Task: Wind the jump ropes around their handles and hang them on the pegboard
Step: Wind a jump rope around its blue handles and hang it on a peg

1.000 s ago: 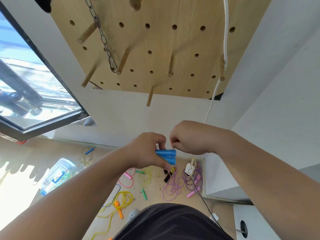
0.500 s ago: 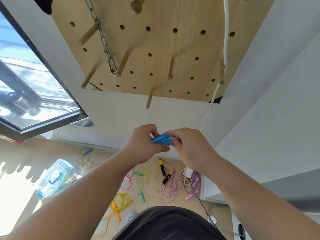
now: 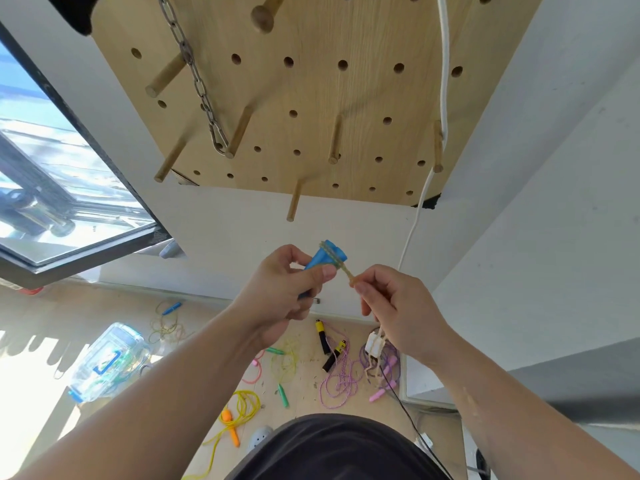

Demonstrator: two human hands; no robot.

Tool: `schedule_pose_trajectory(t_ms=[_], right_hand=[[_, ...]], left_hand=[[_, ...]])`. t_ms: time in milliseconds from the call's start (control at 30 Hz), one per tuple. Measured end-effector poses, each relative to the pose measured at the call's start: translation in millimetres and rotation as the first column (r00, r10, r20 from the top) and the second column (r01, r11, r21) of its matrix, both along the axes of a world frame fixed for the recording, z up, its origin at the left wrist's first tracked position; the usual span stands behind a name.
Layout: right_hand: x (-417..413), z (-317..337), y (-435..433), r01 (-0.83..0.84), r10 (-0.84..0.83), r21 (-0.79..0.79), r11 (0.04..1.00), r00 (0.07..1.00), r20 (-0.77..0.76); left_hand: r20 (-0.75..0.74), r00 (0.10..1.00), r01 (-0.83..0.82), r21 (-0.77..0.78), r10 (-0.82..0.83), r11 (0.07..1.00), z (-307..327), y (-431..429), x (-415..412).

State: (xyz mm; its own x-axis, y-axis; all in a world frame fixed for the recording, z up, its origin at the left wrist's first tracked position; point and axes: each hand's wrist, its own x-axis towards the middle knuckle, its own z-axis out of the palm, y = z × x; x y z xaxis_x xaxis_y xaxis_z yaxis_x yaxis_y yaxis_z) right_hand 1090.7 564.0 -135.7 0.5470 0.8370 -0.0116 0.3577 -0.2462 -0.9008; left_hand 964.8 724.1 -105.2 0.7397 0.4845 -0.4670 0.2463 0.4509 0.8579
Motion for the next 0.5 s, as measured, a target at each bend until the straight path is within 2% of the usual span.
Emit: schedule_pose_trajectory(t_ms=[133,267,300,367,500], right_hand=[[11,-4,0,-0.152,0.155,-0.062,0.986,0.988,0.031],[34,1,5,-0.386,0.358,-0.164,0.908,0.917,-0.174],[39,4,7,-0.447,0.407,-0.180,0.876,0.887,-0.219],[49,12,14,-0.546,0.503,-0.264,0.795,0.837,-0.214],[54,22,38,-0.630,0.668,-0.492,0.601,0.734,-0.124]], left_hand=[[0.097,0.982,0.161,-0.012,-0.159,0.987,4,6,-6],[0.095,0.909,0.404,0.040,-0.406,0.914,2,13,-14],[0.073,0.876,0.472,0.072,-0.477,0.879,2,13,-16],[-0.033,0.809,0.584,0.149,-0.586,0.798,0,13,-18],[-0.284,0.728,0.685,0.346,-0.624,0.641,-5,8,-15]])
